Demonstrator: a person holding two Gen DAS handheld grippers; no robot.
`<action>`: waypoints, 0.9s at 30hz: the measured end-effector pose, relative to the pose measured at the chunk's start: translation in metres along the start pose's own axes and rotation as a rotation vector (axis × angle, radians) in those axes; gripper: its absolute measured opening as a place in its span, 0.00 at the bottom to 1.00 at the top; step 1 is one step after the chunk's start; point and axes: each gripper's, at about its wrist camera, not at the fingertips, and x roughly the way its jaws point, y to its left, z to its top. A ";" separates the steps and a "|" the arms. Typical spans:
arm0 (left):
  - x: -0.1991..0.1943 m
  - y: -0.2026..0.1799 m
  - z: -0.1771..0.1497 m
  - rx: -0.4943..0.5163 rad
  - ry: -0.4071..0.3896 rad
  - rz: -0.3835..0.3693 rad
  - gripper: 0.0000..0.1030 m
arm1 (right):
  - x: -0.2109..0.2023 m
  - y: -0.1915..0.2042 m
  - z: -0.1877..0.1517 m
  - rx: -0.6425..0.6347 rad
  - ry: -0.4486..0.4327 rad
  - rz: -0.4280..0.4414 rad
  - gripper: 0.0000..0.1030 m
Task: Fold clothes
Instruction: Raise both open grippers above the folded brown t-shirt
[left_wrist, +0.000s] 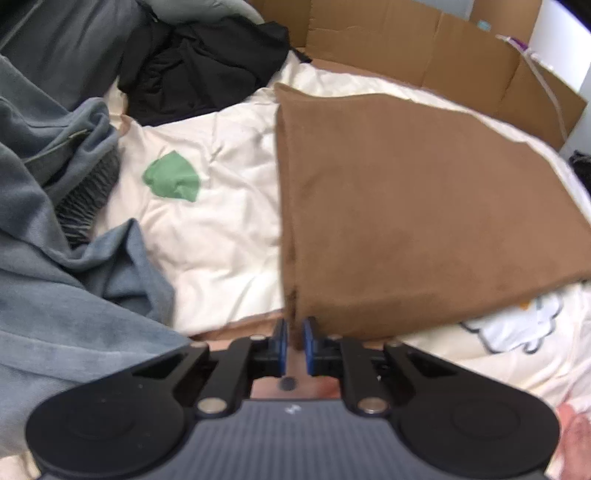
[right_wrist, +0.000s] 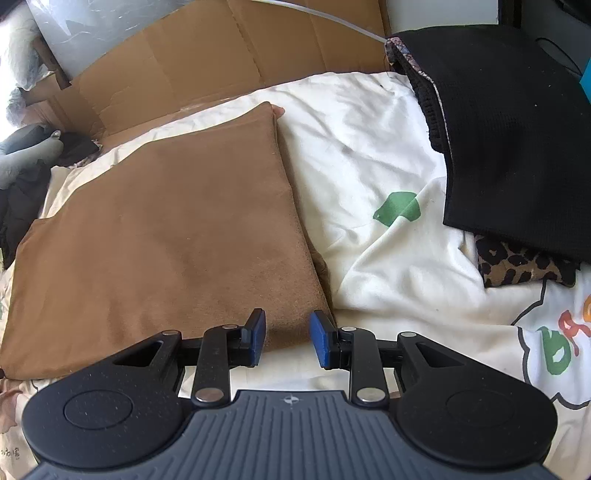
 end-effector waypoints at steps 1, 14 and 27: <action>0.000 0.002 0.000 -0.011 0.008 0.030 0.04 | 0.000 0.000 0.000 0.000 -0.002 -0.003 0.33; -0.013 -0.030 0.038 -0.090 -0.097 -0.062 0.14 | 0.011 0.048 0.006 -0.117 -0.041 0.066 0.33; 0.024 -0.084 0.021 -0.013 -0.039 -0.130 0.25 | 0.047 0.116 -0.017 -0.276 0.030 0.111 0.33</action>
